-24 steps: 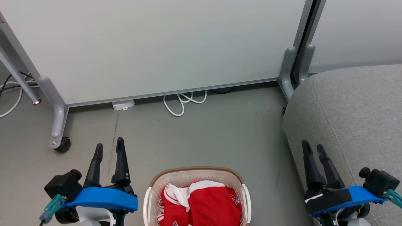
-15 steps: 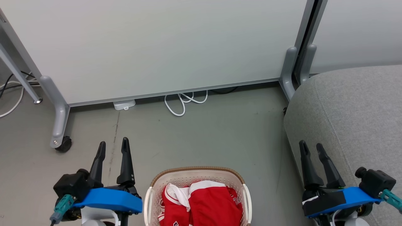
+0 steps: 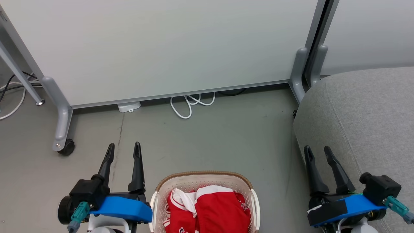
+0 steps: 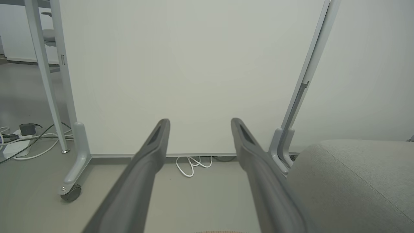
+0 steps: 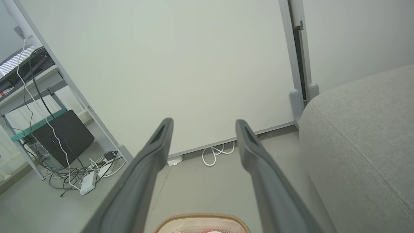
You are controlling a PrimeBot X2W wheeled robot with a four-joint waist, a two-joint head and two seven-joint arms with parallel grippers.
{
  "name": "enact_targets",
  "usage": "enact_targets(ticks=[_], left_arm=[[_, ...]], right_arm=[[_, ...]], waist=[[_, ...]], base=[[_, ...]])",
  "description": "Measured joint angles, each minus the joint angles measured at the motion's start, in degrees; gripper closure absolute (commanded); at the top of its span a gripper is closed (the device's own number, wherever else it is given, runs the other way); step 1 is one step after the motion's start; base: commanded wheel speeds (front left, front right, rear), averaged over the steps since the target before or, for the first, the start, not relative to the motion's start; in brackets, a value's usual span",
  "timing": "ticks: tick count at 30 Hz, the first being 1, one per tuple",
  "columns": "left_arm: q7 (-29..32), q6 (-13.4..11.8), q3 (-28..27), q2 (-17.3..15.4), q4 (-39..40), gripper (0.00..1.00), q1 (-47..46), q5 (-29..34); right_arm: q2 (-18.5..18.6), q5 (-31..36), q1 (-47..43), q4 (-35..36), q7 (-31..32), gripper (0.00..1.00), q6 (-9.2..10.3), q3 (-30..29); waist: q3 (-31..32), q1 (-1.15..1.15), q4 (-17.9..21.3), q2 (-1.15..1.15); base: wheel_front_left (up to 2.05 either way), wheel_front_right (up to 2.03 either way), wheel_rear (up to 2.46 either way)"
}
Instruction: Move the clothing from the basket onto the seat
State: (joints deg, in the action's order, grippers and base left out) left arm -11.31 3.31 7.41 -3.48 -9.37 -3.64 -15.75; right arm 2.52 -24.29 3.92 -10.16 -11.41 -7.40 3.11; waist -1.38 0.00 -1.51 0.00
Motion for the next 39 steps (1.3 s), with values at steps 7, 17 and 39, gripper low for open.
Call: enact_targets(ticks=[7,17,39], left_arm=[[-0.9,-0.3,0.7,-0.1,-0.1,0.00,0.0,3.4],[-2.0,-0.7,1.8,-0.2,0.0,0.00,0.0,8.0],[-3.8,-0.8,2.7,-0.2,0.2,0.00,0.0,14.9]], right_arm=[[0.0,3.3,0.0,0.0,-0.8,0.00,0.00,0.1],[0.1,7.6,0.0,0.0,-1.9,0.00,-0.01,0.7],[0.2,13.8,0.0,0.0,-3.6,0.00,-0.08,1.5]], waist=[[0.0,0.00,-0.3,0.00],[-0.1,0.00,-0.7,0.00],[-0.3,0.00,-1.2,0.00]], base=[[0.00,0.00,0.00],[0.00,0.00,0.00],[0.00,0.00,0.00]])
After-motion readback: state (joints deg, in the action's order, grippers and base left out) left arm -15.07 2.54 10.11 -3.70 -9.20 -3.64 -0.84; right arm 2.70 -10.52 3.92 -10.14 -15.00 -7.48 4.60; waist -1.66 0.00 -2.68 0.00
